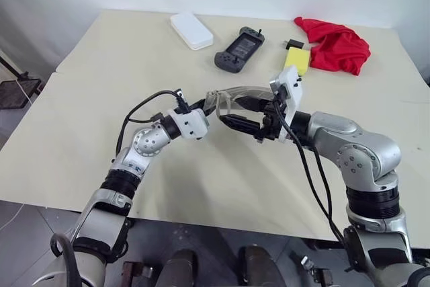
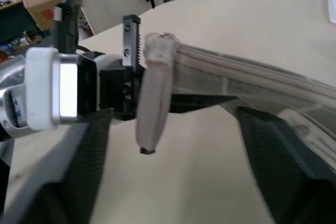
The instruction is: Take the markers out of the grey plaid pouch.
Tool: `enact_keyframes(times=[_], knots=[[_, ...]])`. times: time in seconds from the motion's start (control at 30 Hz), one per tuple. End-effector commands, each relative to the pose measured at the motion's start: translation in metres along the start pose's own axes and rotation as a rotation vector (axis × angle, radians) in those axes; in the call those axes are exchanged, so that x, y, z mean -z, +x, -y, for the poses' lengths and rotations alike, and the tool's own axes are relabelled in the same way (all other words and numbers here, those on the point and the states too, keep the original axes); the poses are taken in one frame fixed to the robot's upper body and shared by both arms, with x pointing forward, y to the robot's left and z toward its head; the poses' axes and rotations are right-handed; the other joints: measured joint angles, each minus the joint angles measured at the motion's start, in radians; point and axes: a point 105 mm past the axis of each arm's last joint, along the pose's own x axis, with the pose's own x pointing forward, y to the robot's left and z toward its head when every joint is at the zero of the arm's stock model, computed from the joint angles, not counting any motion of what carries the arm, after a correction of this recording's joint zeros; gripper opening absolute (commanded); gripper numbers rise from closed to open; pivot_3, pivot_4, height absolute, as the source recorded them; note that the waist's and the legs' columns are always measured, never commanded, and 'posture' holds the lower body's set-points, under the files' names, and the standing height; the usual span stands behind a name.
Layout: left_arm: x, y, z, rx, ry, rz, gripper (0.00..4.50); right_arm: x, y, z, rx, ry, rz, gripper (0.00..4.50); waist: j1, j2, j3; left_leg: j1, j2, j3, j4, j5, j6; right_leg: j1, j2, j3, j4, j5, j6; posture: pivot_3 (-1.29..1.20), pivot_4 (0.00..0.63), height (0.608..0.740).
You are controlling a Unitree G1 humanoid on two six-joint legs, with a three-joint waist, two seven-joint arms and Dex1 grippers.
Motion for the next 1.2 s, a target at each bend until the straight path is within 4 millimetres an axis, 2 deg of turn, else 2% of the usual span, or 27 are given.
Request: enact_keyframes(times=[0.03, 0.2, 0.3, 0.53, 0.8, 0.93, 1.2], knots=[[-0.011, 0.002, -0.01, -0.038, 0.013, 0.043, 0.0, -0.011, 0.003, -0.006, -0.021, -0.021, 0.036, 2.59, 0.001, 0.0, 0.0, 0.0, 0.0, 0.0, 0.0, 0.0, 0.0, 0.0, 0.0, 0.0, 0.0, 0.0, 0.0, 0.0, 0.15, 0.74], [-0.009, 0.001, -0.01, -0.035, 0.008, 0.038, 0.0, -0.012, 0.003, -0.008, -0.029, -0.026, 0.053, 0.82, 0.001, 0.0, 0.0, 0.0, 0.0, 0.0, 0.0, 0.0, 0.0, 0.0, 0.0, 0.0, 0.0, 0.0, 0.0, 0.0, 0.15, 0.74], [-0.009, 0.001, -0.009, -0.026, -0.011, 0.043, 0.0, -0.015, -0.001, -0.01, -0.044, -0.04, 0.066, 0.01, 0.0, 0.0, 0.0, 0.0, 0.0, 0.0, 0.0, 0.0, 0.0, 0.0, 0.0, 0.0, 0.0, 0.0, 0.0, 0.0, 0.15, 0.74], [-0.013, 0.0, -0.014, 0.006, -0.086, 0.077, 0.0, -0.025, -0.019, -0.001, -0.034, -0.087, 0.102, 0.01, 0.001, 0.0, 0.0, 0.0, 0.0, 0.0, 0.0, 0.0, 0.0, 0.0, 0.0, 0.0, 0.0, 0.0, 0.0, 0.0, 0.15, 0.74], [-0.012, -0.03, -0.018, 0.117, -0.337, 0.084, 0.0, -0.038, -0.088, 0.055, 0.231, -0.144, 0.099, 0.01, 0.0, 0.0, 0.0, 0.0, 0.001, 0.0, 0.0, 0.0, 0.001, 0.001, -0.001, 0.0, 0.0, 0.0, 0.0, 0.0, 0.15, 0.74], [-0.015, -0.037, -0.027, 0.138, -0.461, 0.097, 0.0, -0.034, -0.112, 0.071, 0.304, -0.159, 0.059, 0.01, 0.001, 0.0, 0.0, 0.0, 0.001, 0.0, 0.0, 0.001, 0.001, 0.001, -0.001, 0.0, -0.001, 0.0, 0.0, 0.0, 0.15, 0.74], [-0.023, -0.036, -0.045, 0.147, -0.786, 0.15, 0.0, -0.014, -0.144, 0.093, 0.409, -0.166, -0.022, 0.01, 0.001, 0.0, 0.0, 0.003, 0.001, 0.0, 0.0, 0.002, 0.002, 0.006, -0.001, 0.001, -0.001, 0.001, 0.002, 0.0, 0.15, 0.74]])
